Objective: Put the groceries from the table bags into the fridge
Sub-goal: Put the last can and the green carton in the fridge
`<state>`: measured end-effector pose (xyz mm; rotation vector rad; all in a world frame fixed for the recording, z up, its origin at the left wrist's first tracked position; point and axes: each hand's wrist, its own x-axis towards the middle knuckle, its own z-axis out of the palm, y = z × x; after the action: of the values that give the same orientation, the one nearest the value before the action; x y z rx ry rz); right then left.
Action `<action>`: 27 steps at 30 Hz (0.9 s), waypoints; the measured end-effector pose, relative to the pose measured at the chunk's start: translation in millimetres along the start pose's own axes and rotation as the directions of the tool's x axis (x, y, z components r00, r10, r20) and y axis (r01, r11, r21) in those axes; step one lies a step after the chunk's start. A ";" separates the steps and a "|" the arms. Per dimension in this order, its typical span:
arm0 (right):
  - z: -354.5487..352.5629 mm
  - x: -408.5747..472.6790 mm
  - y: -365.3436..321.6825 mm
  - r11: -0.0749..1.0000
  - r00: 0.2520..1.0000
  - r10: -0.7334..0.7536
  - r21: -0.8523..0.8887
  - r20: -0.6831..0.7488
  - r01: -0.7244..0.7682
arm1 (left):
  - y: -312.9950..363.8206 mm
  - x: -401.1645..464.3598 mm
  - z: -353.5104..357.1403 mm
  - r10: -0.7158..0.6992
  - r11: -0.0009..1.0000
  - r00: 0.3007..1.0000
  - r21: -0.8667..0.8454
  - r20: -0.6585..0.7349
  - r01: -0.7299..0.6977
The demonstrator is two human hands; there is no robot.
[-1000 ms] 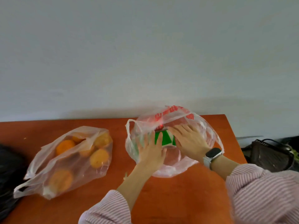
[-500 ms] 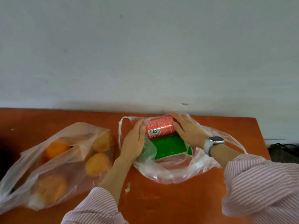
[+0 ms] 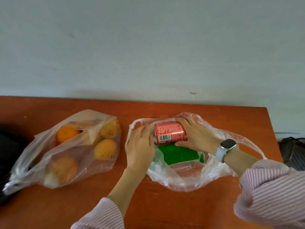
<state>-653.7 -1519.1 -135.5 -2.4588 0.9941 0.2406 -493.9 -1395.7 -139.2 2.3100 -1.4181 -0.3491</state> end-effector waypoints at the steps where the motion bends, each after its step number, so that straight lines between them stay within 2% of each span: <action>1: -2.1 2.4 -0.9 1.000 1.000 0.000 -0.020 -0.005 0.000 | 3.5 -6.3 -2.5 0.083 0.995 0.996 -0.044 -0.041 -0.085; 3: -6.0 2.2 -0.8 0.998 1.000 0.007 -0.066 -0.014 -0.008 | 7.6 -14.6 -2.4 0.241 0.969 0.968 -0.042 -0.073 -0.245; 5: -12.3 -3.1 -2.3 0.999 0.998 -0.022 -0.040 -0.061 0.019 | 10.6 -10.6 -2.9 0.335 0.942 0.942 0.040 -0.029 -0.333; 9: -38.0 -23.9 -20.6 0.997 0.984 -0.062 0.027 -0.167 0.068 | 18.8 5.8 -7.6 0.322 0.932 0.942 0.143 0.097 -0.334; 11: -51.7 -34.9 -28.9 0.983 0.972 -0.005 0.175 -0.236 0.047 | 25.7 13.0 -13.6 0.320 0.941 0.943 0.088 0.086 -0.327; 13: -62.8 -43.9 -32.9 0.889 0.968 0.045 0.453 -0.245 0.073 | 32.5 12.5 -21.0 0.284 0.959 0.950 -0.028 0.128 -0.283; 14: -65.8 -47.2 -32.3 0.849 0.965 0.037 0.518 -0.261 0.107 | 32.9 9.3 -23.0 0.261 0.965 0.955 -0.055 0.143 -0.256; 16: -60.7 -50.5 -24.4 0.893 0.952 -0.004 0.427 -0.306 0.141 | 29.1 -0.6 -25.4 0.213 0.976 0.964 -0.073 0.160 -0.204; 18: -44.3 -54.9 -14.4 0.976 0.959 -0.024 0.199 -0.282 0.083 | 21.1 -12.6 -25.3 0.182 0.981 0.968 -0.098 0.175 -0.167; 20: -18.0 -59.1 -3.5 0.999 0.997 -0.009 -0.047 -0.078 0.006 | 14.6 -21.2 -22.5 0.176 0.984 0.966 -0.068 0.187 -0.166; 22: 3.1 -62.5 3.1 0.965 0.996 0.002 -0.263 0.088 0.022 | 10.0 -25.3 -18.2 0.145 0.989 0.971 -0.035 0.191 -0.141; 24: 15.0 -62.0 6.3 0.936 0.994 -0.011 -0.349 0.110 0.049 | 6.4 -26.0 -14.5 0.089 0.996 0.978 -0.014 0.186 -0.088; 27: 16.7 -54.7 5.5 0.924 0.997 -0.013 -0.380 0.073 0.040 | 1.7 -25.3 -11.3 0.065 0.998 0.985 -0.011 0.161 -0.064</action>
<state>-696.7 -1481.1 -134.1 -2.7867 0.9563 0.5546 -502.0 -1371.5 -128.4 2.2687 -1.5613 -0.5307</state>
